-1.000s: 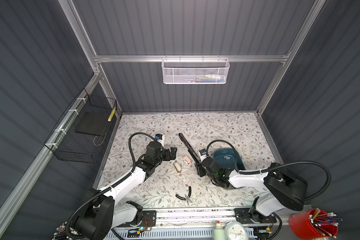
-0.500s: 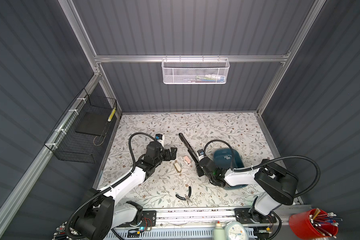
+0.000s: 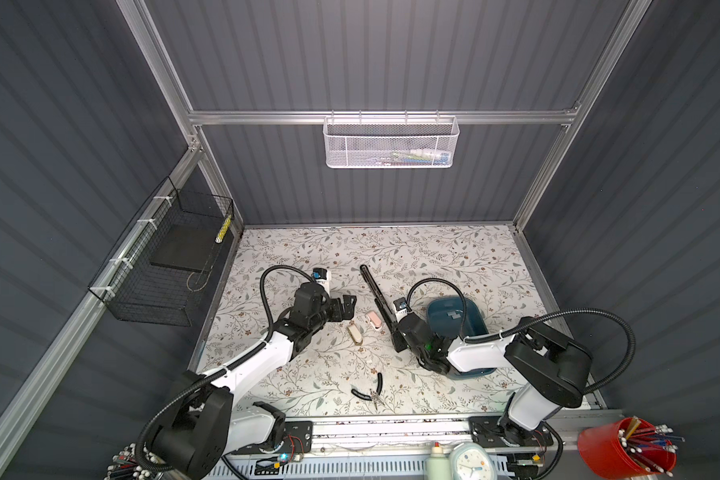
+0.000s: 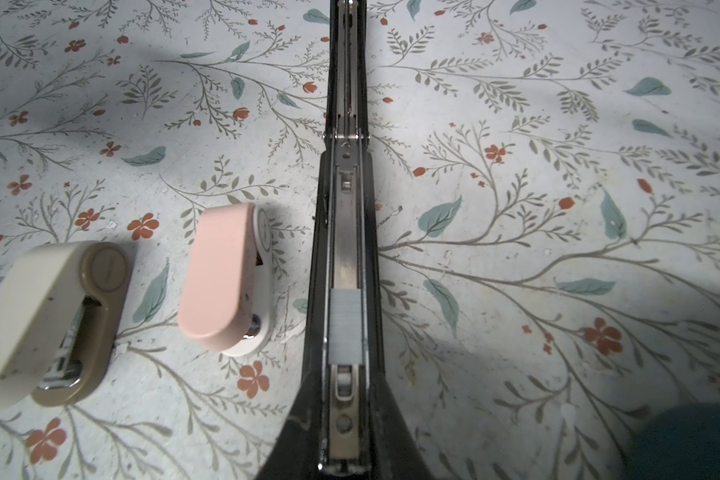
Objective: Load the staples into the stapler
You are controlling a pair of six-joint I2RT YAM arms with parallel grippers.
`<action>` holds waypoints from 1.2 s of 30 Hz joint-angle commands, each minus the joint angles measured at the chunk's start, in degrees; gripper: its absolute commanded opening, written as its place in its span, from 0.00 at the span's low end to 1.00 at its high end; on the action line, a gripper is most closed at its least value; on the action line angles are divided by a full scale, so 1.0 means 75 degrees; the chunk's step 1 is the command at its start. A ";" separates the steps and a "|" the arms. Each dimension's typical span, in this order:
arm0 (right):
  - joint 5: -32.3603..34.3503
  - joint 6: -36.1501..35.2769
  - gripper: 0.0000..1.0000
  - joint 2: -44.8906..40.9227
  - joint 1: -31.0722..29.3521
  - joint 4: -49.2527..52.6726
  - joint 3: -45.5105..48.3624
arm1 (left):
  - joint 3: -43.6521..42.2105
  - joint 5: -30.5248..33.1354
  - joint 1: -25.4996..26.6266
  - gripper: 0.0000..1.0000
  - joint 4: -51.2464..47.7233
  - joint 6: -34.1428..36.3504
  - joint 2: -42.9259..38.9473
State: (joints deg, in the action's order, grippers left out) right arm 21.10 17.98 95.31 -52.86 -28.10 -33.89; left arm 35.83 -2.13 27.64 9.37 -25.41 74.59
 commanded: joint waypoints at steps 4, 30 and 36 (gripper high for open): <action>-0.0418 0.0465 0.12 -0.0153 0.0023 -0.0444 0.0088 | 0.1675 -0.0762 -0.0224 0.98 0.0040 -0.1255 0.1902; -0.1781 0.1488 0.03 0.0013 0.0626 -0.0704 0.0167 | 0.3080 -0.2175 -0.0231 0.92 0.0699 -0.1646 0.4600; -0.1824 0.1418 0.02 0.0159 0.0626 -0.0707 0.0090 | 0.3477 -0.2664 -0.0291 0.90 0.0455 -0.1565 0.5187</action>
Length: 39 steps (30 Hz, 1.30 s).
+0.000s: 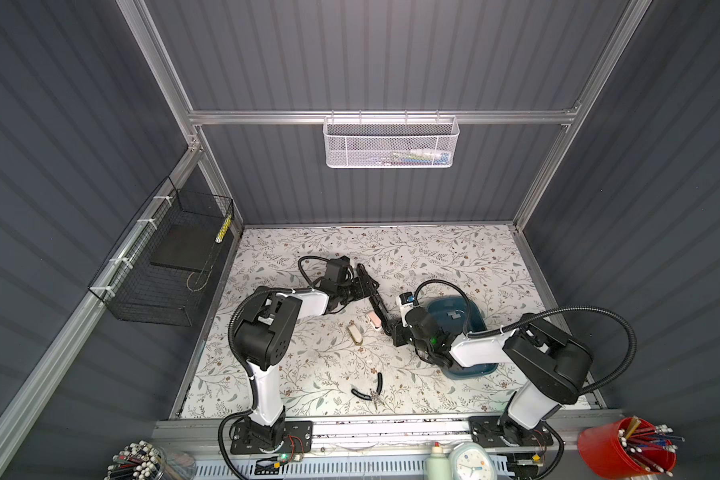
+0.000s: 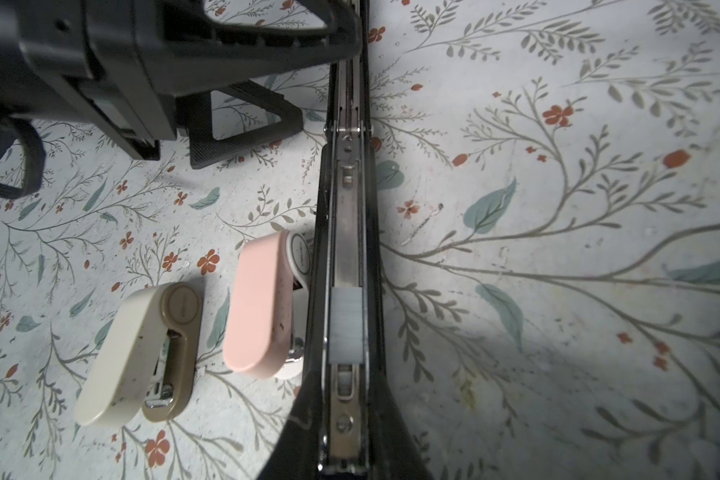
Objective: Load the staples into the stapler
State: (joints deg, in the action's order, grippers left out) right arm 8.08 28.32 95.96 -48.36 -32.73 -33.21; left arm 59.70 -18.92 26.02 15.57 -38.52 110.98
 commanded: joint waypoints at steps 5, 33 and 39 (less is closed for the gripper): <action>-0.0118 -0.0096 0.01 0.0075 -0.0009 -0.0262 0.0082 | 0.0498 -0.0744 -0.0272 0.87 -0.0342 -0.0034 0.0859; 0.0438 -0.0875 0.00 0.0345 -0.0583 -0.0628 0.0004 | 0.0805 -0.2987 -0.1346 0.78 0.1297 -0.1825 0.2784; 0.0730 -0.1285 0.00 0.0331 -0.0619 -0.0709 0.0142 | 0.1024 -0.3240 -0.1489 0.75 0.1357 -0.1825 0.3013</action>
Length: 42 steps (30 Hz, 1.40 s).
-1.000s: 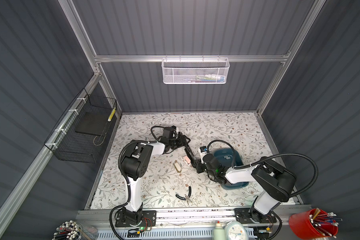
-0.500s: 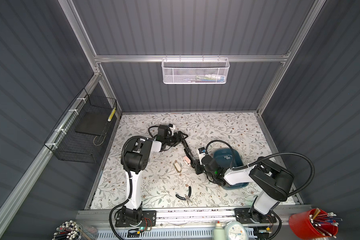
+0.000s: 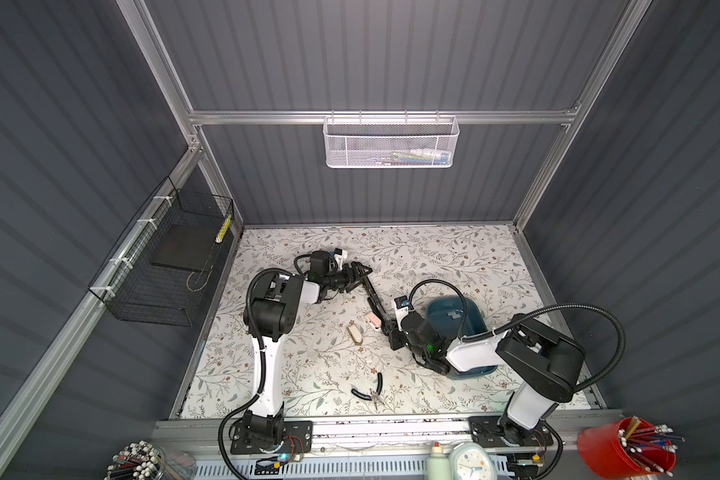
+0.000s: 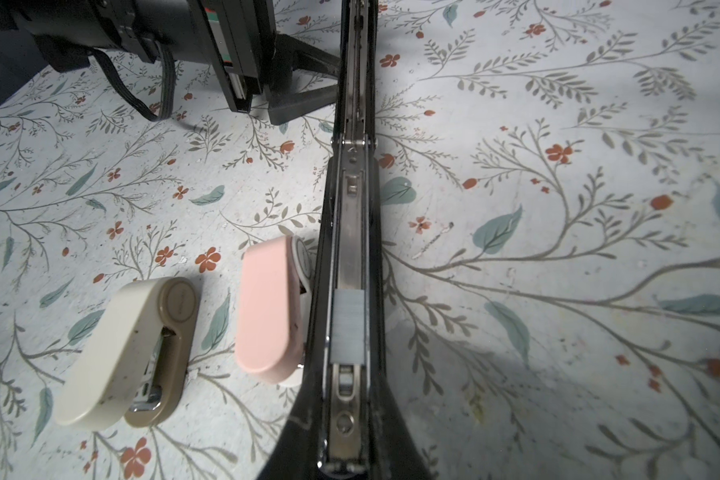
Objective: Load the staples into the stapler
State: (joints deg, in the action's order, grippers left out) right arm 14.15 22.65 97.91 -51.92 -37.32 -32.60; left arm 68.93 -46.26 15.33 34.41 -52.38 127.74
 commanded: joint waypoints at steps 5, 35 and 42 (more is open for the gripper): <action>-0.0178 -0.0959 0.00 0.0136 -0.0155 -0.0622 0.0326 | -0.0117 0.0313 -0.0099 0.72 -0.1119 -0.0006 0.0897; -0.0546 -0.1373 0.00 0.0164 -0.0190 -0.1481 0.0725 | -0.0781 0.0331 -0.0082 0.49 -0.0122 0.0761 -0.0910; -0.0607 -0.1436 0.00 0.0183 -0.0214 -0.1568 0.0761 | -0.0802 0.0472 0.0220 0.47 -0.0557 0.1494 -0.1579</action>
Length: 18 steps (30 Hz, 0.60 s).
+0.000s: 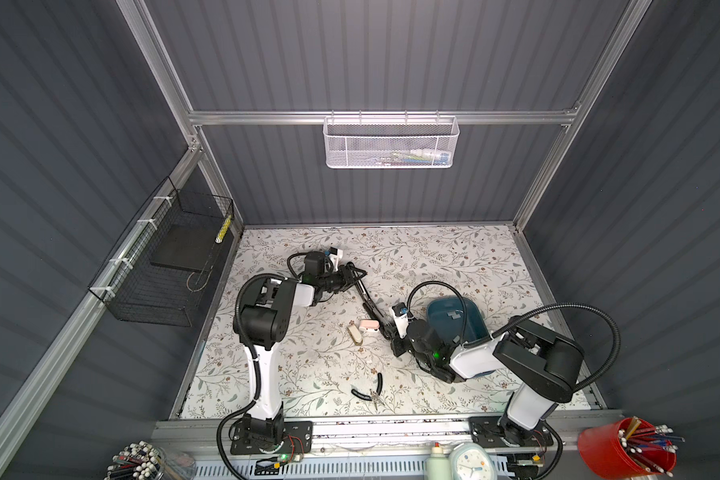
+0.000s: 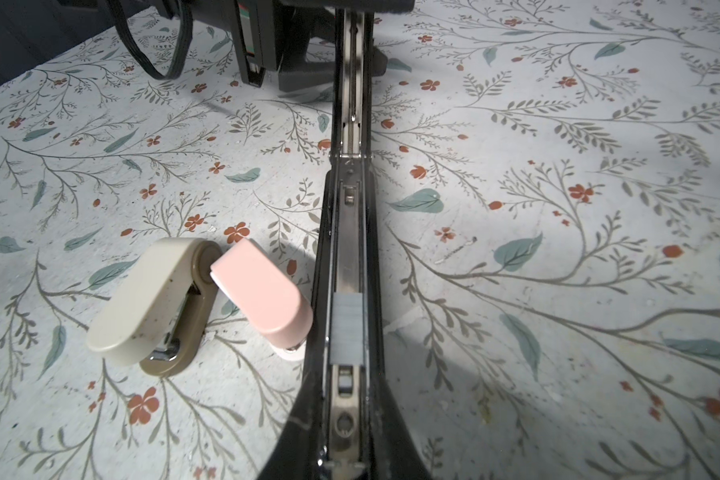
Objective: Load the staples into the stapler
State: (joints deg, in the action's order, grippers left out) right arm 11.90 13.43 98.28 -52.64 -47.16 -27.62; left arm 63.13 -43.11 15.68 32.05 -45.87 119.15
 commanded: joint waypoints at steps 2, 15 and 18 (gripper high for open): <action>-0.0294 -0.0215 0.00 0.0133 -0.0118 -0.0269 0.0105 | -0.0027 0.0192 0.0307 0.47 -0.0518 0.0968 -0.0678; -0.0254 -0.0204 0.00 0.0172 -0.0118 -0.0344 0.0120 | -0.0210 0.1369 0.1005 0.50 -0.1735 0.2478 -0.1762; -0.0260 -0.0207 0.00 0.0173 -0.0115 -0.0369 0.0137 | -0.0262 0.1714 0.1264 0.51 -0.1893 0.2855 -0.2006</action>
State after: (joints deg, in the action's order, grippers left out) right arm 11.64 13.43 98.74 -52.66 -48.36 -27.27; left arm 61.87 -31.55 22.96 19.75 -27.68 107.13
